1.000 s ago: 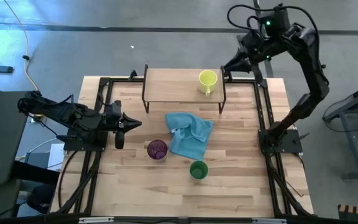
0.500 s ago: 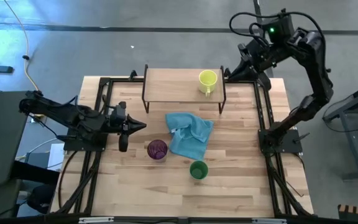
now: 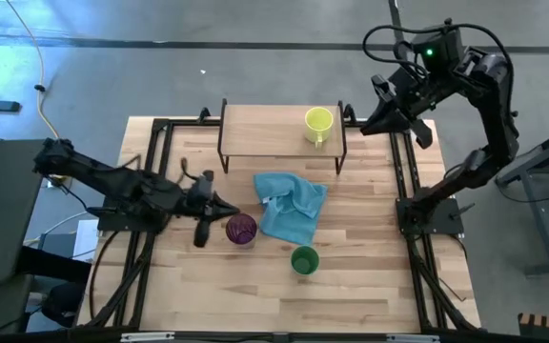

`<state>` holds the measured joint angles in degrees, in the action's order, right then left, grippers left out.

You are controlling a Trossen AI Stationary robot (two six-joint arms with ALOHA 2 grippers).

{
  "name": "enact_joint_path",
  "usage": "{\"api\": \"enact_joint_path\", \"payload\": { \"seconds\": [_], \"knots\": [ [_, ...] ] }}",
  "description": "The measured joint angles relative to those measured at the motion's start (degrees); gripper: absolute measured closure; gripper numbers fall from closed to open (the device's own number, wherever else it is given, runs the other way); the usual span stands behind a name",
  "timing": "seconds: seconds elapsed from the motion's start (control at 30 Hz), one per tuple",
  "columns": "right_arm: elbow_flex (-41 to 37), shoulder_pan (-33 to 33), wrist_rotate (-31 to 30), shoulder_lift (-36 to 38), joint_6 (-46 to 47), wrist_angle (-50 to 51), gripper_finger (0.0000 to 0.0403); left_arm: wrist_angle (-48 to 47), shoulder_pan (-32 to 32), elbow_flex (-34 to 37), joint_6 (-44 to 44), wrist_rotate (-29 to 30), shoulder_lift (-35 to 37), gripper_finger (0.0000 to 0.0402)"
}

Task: Stack small to large cups/mugs on shelf
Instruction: Put the green cup on the shelf

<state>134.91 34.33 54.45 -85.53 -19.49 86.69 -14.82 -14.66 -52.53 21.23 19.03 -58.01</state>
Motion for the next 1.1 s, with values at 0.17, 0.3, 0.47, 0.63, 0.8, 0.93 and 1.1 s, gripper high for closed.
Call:
{"api": "enact_joint_path", "payload": {
  "seconds": [0.17, 0.3, 0.47, 0.63, 0.8, 0.93, 1.1],
  "knots": [
    [0.0, 0.0, -1.22, 0.58, -0.02, 1.21, 0.0378, 6.11, 0.0, -0.02, -1.15, -0.71, -7.34, 0.0401],
    [0.0, 0.0, -2.66, 0.56, -0.02, 2.36, 0.0378, 14.12, 0.04, -0.09, -3.62, -1.62, -12.85, 0.0401],
    [0.0, 0.0, -5.95, 0.5, 0.46, 3.37, 0.0378, 17.89, 0.04, -2.18, -6.5, -1.72, -16.87, 0.0401],
    [-0.34, -0.85, -5.99, 0.58, 3.71, 3.25, 0.0378, 15.88, 0.04, -5.81, -10.01, -1.51, -17.49, 0.0401],
    [-6.05, -6.67, -9.92, 2.52, 7.32, 3.34, 0.0378, 11.3, 0.0, -9.48, -11.48, -1.53, -16.62, 0.0401],
    [-13.32, -13.03, -16.85, 4.8, 9.95, 2.97, 0.0378, 7.17, 0.0, -11.17, -11.78, -1.78, -16.21, 0.0401],
    [-23.8, -20.09, -22.97, 8.42, 13.91, -3.25, 0.0378, 4.35, 0.0, -11.58, -11.58, -1.96, -15.52, 0.0401]
  ]
}}
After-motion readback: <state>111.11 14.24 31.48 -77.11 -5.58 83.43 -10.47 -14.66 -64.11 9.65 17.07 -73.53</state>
